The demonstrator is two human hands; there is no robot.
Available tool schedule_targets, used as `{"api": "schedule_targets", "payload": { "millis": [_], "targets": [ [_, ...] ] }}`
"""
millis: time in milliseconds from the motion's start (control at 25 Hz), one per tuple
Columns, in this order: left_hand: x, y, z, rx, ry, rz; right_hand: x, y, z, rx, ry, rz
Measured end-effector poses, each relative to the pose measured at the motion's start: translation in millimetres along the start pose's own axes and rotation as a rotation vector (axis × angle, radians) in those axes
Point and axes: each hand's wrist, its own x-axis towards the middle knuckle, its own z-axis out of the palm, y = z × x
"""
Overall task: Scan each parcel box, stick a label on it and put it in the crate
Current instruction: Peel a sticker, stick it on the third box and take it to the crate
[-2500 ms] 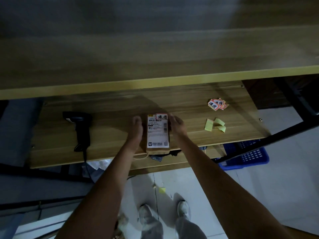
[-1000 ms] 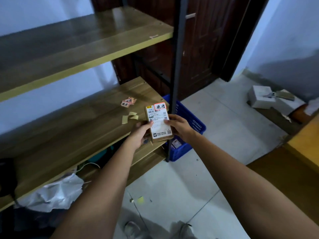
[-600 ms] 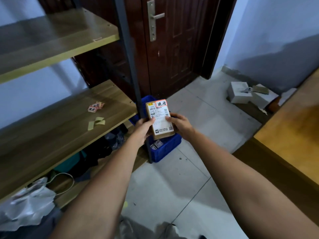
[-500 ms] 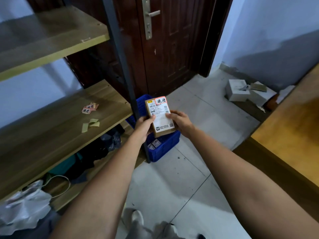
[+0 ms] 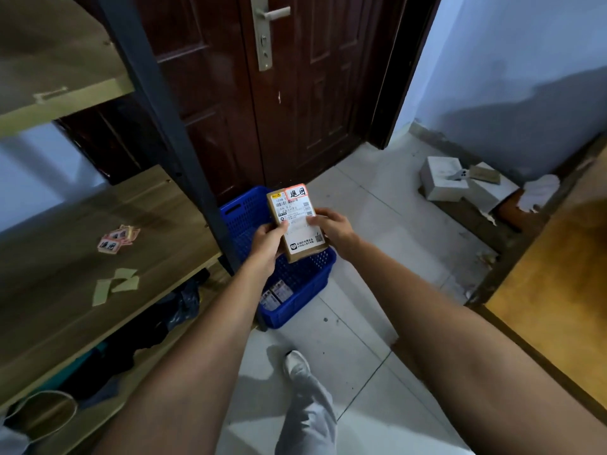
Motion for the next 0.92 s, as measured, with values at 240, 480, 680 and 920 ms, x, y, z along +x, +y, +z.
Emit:
{"api": "schedule_targets", "payload": {
  "millis": [240, 480, 680, 920],
  "targets": [
    [97, 32, 15, -0.051, 0.132, -0.001, 106, -44, 17, -0.082, -0.047, 0.067],
    [152, 36, 7, -0.035, 0.259, -0.015, 165, -43, 35, -0.059, -0.121, 0.103],
    [189, 13, 13, -0.029, 0.337, 0.019, 213, -23, 30, -0.089, -0.162, 0.131],
    [251, -63, 15, -0.036, 0.377, 0.068, 284, 53, 22, -0.145, -0.261, 0.142]
  ]
}}
